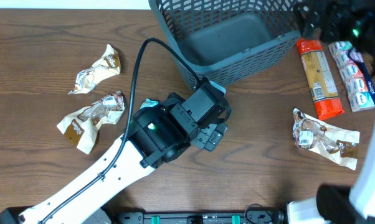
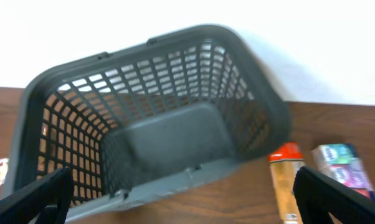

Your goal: Pack container

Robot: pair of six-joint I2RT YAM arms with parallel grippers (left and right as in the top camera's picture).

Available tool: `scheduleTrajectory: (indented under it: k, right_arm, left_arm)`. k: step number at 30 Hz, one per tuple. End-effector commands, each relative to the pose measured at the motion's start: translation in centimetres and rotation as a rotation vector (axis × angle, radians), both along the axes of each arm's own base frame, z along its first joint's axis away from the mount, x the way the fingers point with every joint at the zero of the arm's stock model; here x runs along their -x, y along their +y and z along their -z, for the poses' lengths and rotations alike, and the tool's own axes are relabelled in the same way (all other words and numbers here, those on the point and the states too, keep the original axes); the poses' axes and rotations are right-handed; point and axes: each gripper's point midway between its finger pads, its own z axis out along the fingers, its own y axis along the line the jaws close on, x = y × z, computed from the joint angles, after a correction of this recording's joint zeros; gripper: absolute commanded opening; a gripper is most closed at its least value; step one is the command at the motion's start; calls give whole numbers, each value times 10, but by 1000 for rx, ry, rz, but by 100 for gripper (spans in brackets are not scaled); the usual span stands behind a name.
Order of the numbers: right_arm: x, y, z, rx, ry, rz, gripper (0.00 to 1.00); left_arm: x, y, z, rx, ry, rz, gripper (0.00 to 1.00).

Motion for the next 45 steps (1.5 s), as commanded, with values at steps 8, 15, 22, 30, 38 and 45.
scheduleTrajectory:
  k: [8,15,22,30,38,45]
  right_arm:
    - [-69,13,36,-54,40,-109,99]
    - [-93,19,45,-89,21,-143,99]
    - [-111,25,59,-115,16,-198,99]
    - [-135,38,72,-194,-2,-261,99]
    - [-157,20,95,-199,37,-129,99]
    - [-170,7,90,-169,-13,-54,99]
  left_arm:
    - [-3,1,-7,18,-11,-39,99]
    - [-3,1,-7,18,-10,-40,99]
    - [15,-14,-4,108,102,-8,99]
    - [20,-18,-3,126,128,7,99]
    - [20,-18,-3,126,127,8,99]
    - [20,-19,-3,156,154,-50,99]
